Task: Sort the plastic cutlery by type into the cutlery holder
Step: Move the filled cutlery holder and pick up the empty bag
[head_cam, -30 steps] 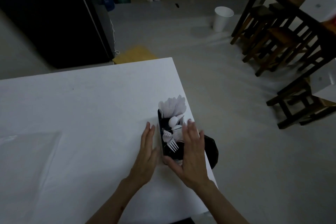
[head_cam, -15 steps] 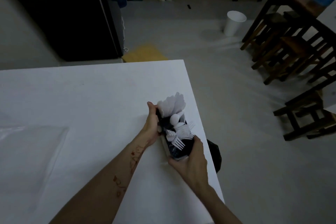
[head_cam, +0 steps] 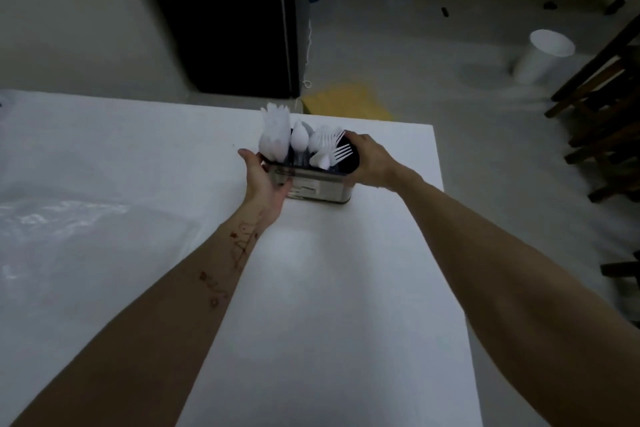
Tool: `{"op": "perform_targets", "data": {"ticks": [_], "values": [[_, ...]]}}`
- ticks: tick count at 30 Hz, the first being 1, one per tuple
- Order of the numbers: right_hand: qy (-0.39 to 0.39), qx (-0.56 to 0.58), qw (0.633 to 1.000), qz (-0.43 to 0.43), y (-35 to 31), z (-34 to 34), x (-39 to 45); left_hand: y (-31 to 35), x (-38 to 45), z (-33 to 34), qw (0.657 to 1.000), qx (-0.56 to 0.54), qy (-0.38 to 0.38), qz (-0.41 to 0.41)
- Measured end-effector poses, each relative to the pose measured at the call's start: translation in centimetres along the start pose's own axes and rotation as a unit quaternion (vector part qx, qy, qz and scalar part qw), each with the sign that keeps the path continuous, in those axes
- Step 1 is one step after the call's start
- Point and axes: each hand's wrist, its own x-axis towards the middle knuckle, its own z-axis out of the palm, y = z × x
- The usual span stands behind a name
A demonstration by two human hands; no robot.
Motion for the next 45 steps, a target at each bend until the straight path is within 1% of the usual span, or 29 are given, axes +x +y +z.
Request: {"op": "perform_targets", "data": {"ticks": [4, 6, 9, 10, 11, 12, 14, 15, 16, 17, 19, 20, 22, 24, 25, 26, 27, 28, 29, 30, 32, 34, 35, 37, 38, 39, 42, 43, 45], "values": [[-0.023, 0.017, 1.0, 0.002, 0.7, 0.7, 1.7, -0.2, 0.8, -0.5, 1.0, -0.002, 0.007, -0.011], [-0.009, 0.018, 1.0, 0.001, 1.2, 1.2, 1.8, -0.2, 0.8, -0.5, 1.0, 0.005, 0.004, -0.009], [0.021, 0.055, 0.998, 0.037, 1.0, 2.4, 0.9, -0.3, 0.2, -0.8, 0.999, 0.04, -0.011, -0.023], [0.048, 0.087, 0.994, 0.055, 0.5, 3.0, 0.2, -0.5, 0.1, -1.2, 0.997, 0.067, -0.016, -0.025], [0.098, 0.126, 0.984, 0.083, -0.3, 3.8, -0.8, -0.6, -0.3, -1.7, 0.994, 0.105, -0.013, -0.025], [0.164, 0.165, 0.965, 0.121, -1.2, 5.0, -2.1, -0.8, -0.7, -2.5, 0.989, 0.145, -0.002, -0.022], [0.286, 0.211, 0.91, 0.214, -3.4, 8.3, -5.1, -1.3, -1.5, -5.5, 0.971, 0.237, 0.012, 0.008], [0.292, 0.225, 0.897, 0.246, -4.6, 10.3, -6.5, -1.5, -2.1, -7.7, 0.958, 0.285, 0.02, 0.038], [0.251, 0.234, 0.904, 0.256, -5.9, 12.4, -7.9, -1.5, -2.6, -10.3, 0.939, 0.334, 0.035, 0.078], [0.178, 0.239, 0.923, 0.245, -7.5, 14.6, -9.1, -1.4, -3.2, -13.1, 0.918, 0.373, 0.056, 0.125], [0.038, 0.239, 0.954, 0.178, -11.4, 19.0, -10.9, -0.4, -4.1, -19.5, 0.871, 0.431, 0.123, 0.199], [0.001, 0.237, 0.96, 0.152, -13.5, 21.1, -11.3, 0.3, -4.4, -22.8, 0.836, 0.475, 0.158, 0.225], [-0.037, 0.234, 0.959, 0.155, -17.9, 25.0, -11.2, 2.0, -4.3, -29.3, 0.737, 0.586, 0.213, 0.26], [-0.065, 0.258, 0.939, 0.216, -22.3, 28.7, -10.8, 3.7, -4.3, -34.8, 0.635, 0.69, 0.255, 0.235], [-0.07, 0.288, 0.919, 0.259, -24.3, 30.4, -10.5, 4.5, -4.5, -36.8, 0.603, 0.729, 0.245, 0.211], [-0.064, 0.322, 0.894, 0.304, -26.2, 31.9, -10.2, 5.3, -4.7, -38.5, 0.583, 0.758, 0.225, 0.187], [-0.053, 0.354, 0.871, 0.338, -27.6, 33.3, -10.0, 5.7, -4.7, -39.9, 0.593, 0.767, 0.191, 0.152], [-0.04, 0.374, 0.855, 0.358, -28.7, 34.2, -9.9, 6.0, -4.7, -41.1, 0.615, 0.767, 0.144, 0.108], [-0.028, 0.377, 0.851, 0.364, -29.3, 35.0, -9.5, 6.2, -4.9, -42.0, 0.629, 0.769, 0.087, 0.073], [-0.014, 0.365, 0.859, 0.358, -29.6, 35.2, -9.3, 6.4, -5.3, -42.6, 0.618, 0.781, 0.04, 0.082], [0.025, 0.32, 0.885, 0.337, -29.1, 35.1, -9.0, 7.2, -5.9, -43.2, 0.586, 0.794, -0.007, 0.163], [0.071, 0.253, 0.91, 0.322, -27.9, 33.6, -9.3, 8.5, -5.6, -43.0, 0.532, 0.801, -0.012, 0.273], [0.085, 0.203, 0.927, 0.305, -27.0, 32.4, -9.7, 9.2, -5.2, -42.3, 0.498, 0.806, -0.002, 0.322], [0.106, 0.107, 0.949, 0.277, -25.0, 29.9, -10.5, 10.6, -4.2, -41.1, 0.43, 0.841, 0.021, 0.327], [0.12, 0.07, 0.954, 0.266, -24.0, 28.5, -10.9, 10.9, -3.5, -40.8, 0.41, 0.858, 0.02, 0.307], [0.132, 0.043, 0.957, 0.255, -23.2, 27.7, -11.0, 10.6, -2.6, -41.3, 0.409, 0.867, 0.007, 0.285], [0.139, 0.03, 0.964, 0.226, -23.1, 26.1, -10.9, 7.8, -1.0, -43.5, 0.443, 0.88, -0.039, 0.17], [0.145, 0.038, 0.966, 0.21, -23.9, 25.8, -10.8, 6.8, -0.7, -44.1, 0.452, 0.876, -0.043, 0.163], [0.165, 0.065, 0.969, 0.169, -26.8, 25.3, -10.3, 6.2, -0.4, -44.1, 0.485, 0.858, -0.057, 0.157]]}}
